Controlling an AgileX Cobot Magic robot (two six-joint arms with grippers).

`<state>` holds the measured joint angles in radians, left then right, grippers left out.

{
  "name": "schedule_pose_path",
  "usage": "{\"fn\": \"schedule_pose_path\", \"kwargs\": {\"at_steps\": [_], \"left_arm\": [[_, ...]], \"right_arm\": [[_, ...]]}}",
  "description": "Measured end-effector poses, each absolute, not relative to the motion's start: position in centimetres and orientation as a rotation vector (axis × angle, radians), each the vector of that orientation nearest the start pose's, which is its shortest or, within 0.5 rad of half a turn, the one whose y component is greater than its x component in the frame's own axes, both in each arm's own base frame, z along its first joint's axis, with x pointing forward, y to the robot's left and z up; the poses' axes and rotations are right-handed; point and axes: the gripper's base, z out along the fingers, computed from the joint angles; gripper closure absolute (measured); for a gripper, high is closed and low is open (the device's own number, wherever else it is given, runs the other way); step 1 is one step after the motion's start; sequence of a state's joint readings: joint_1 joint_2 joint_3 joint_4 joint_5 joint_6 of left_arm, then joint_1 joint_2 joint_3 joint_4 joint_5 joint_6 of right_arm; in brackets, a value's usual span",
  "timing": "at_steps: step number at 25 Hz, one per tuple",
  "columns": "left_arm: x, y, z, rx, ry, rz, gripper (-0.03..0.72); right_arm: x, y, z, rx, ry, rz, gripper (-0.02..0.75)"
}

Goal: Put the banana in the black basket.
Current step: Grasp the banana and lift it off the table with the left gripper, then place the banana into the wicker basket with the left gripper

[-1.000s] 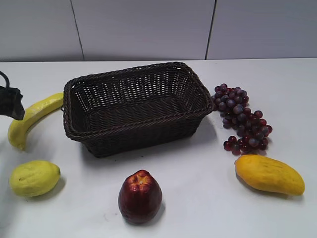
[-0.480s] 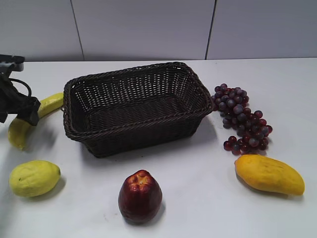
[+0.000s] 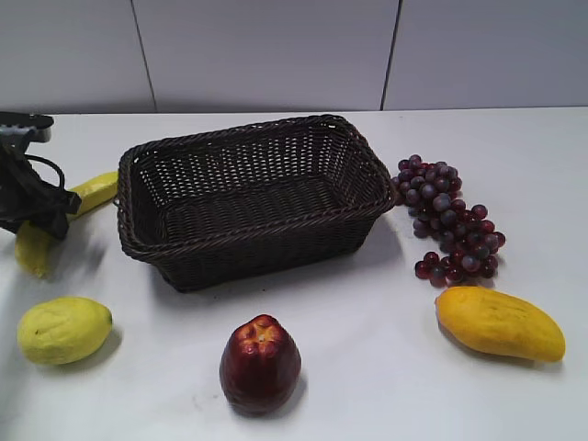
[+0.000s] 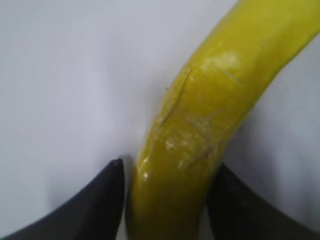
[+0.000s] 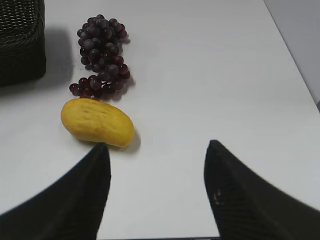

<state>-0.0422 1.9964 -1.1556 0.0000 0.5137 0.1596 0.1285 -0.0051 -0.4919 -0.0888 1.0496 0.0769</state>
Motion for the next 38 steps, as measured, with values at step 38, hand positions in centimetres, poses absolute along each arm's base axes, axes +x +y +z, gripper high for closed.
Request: {"fn": "schedule_pose_path", "kwargs": {"at_steps": [38], "left_arm": [[33.4,-21.4,25.8,1.314,2.228,0.097,0.376]], "right_arm": [[-0.4,-0.8,27.6,-0.049,2.032,0.023,0.256]]}}
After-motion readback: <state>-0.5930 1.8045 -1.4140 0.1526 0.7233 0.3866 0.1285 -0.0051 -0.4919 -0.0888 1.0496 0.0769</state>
